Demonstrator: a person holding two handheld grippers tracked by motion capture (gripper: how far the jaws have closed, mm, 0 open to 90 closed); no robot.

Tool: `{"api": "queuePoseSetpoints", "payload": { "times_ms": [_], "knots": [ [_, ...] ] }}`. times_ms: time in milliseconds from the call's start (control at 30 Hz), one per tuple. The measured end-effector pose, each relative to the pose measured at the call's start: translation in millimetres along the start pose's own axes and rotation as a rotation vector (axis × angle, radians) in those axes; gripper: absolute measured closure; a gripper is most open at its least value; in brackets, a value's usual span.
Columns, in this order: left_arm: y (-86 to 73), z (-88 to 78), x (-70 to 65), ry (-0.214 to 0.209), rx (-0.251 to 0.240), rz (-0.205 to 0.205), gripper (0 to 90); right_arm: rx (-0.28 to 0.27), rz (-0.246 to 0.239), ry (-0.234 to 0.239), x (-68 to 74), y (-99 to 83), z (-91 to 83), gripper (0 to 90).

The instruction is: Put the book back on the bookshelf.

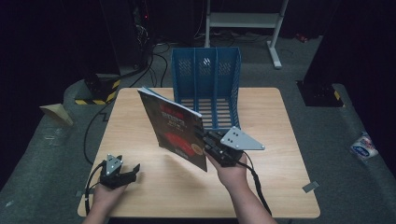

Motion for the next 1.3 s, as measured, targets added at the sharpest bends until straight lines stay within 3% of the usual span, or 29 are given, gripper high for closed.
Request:
{"api": "queuePoseSetpoints", "payload": {
  "times_ms": [333,567,867,1133,1300],
  "knots": [
    [-0.1,0.3,0.0,0.001,0.003,0.008,17.4,-0.037,-0.012,-0.061,-18.2,38.9,-10.1,86.7],
    [-0.5,0.1,-0.9,0.001,0.009,0.002,17.4,-0.021,-0.025,-0.106,-29.5,46.1,-15.9,86.8],
    [-0.8,0.1,-1.1,0.003,0.014,0.002,17.7,-0.038,-0.074,-0.211,-58.2,68.0,-27.9,86.8],
    [-1.0,0.8,-1.8,-0.001,0.017,0.021,17.6,-0.043,-0.121,-0.301,-83.4,76.0,-37.2,86.7],
    [-1.1,0.8,-2.0,-0.005,0.018,0.019,17.6,-0.057,-0.116,-0.361,-100.4,79.5,-44.7,86.7]
  ]
}}
Point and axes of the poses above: each handheld gripper's, and its own axes: z roughly forward along the jaws, y roughly out of its top, x roughly to its left, the point moved 8 cm from there along z, roughly forward along the jaws, and after that the axes turned 14 degrees about -x, right-handed, at the moved point
